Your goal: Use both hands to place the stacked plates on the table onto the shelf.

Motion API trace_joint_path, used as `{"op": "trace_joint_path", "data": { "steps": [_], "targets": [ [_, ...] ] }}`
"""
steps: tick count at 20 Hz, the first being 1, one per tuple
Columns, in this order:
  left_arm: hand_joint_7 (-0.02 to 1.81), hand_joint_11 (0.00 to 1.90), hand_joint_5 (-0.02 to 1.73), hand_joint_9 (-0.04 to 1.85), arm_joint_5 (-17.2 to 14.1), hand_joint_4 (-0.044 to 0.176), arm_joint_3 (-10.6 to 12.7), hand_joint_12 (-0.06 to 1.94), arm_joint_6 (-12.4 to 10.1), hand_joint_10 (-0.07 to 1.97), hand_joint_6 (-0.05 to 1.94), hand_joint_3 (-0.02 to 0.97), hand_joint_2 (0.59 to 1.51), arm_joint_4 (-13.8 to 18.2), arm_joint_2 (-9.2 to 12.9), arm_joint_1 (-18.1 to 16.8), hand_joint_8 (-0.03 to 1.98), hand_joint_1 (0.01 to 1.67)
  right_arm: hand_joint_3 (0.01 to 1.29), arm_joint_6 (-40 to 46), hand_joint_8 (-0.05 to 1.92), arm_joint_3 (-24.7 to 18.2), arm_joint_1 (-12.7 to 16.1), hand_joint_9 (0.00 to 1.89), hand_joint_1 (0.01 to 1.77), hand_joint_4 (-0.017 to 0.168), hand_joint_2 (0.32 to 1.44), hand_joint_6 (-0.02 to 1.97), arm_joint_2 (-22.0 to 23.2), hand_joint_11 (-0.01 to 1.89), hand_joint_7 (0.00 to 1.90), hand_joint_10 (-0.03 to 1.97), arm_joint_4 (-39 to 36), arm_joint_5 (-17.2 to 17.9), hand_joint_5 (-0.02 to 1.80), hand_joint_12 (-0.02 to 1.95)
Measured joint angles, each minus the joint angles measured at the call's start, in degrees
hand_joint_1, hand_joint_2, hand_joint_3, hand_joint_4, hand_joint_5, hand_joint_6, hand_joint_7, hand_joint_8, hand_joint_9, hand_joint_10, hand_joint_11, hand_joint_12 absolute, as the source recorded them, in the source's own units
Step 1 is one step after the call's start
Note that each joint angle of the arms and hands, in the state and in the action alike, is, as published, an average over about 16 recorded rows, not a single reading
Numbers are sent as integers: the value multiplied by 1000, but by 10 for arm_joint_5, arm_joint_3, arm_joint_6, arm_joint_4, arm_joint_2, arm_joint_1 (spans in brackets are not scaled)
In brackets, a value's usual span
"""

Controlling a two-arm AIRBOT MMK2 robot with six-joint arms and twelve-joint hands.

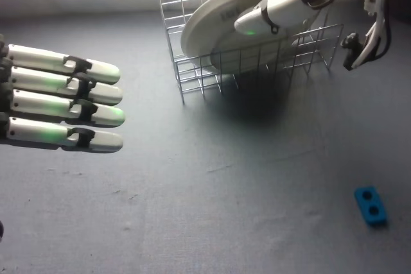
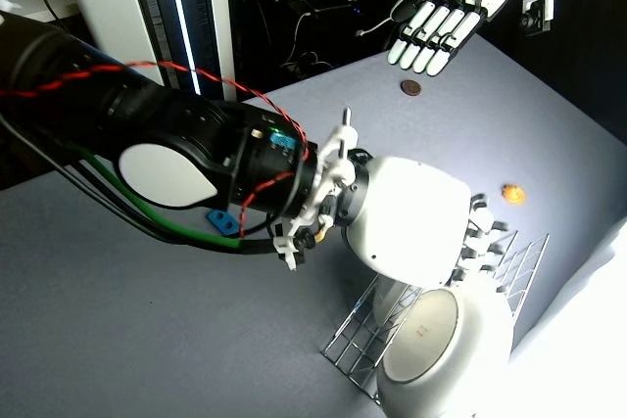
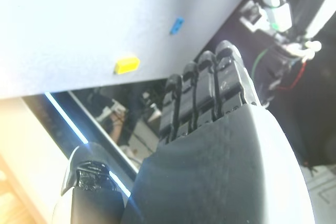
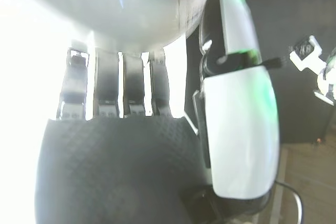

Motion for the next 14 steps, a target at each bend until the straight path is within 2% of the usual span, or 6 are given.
{"op": "trace_joint_path", "data": {
  "steps": [7,14],
  "targets": [
    [84,18,120,42,0,6,11,2,-3,8,5,18,1133,2,-1,-11,1,17,15,-110,17,-94,9,544,1017,-2,1011,24,57,50,535,3,48,7,487,1113],
    [103,24,130,58,-2,6,18,4,-5,8,5,19,1132,3,-2,-17,1,18,15,-287,17,-200,-8,583,945,-1,1005,24,109,100,592,6,151,20,526,1092]
  ]
}}
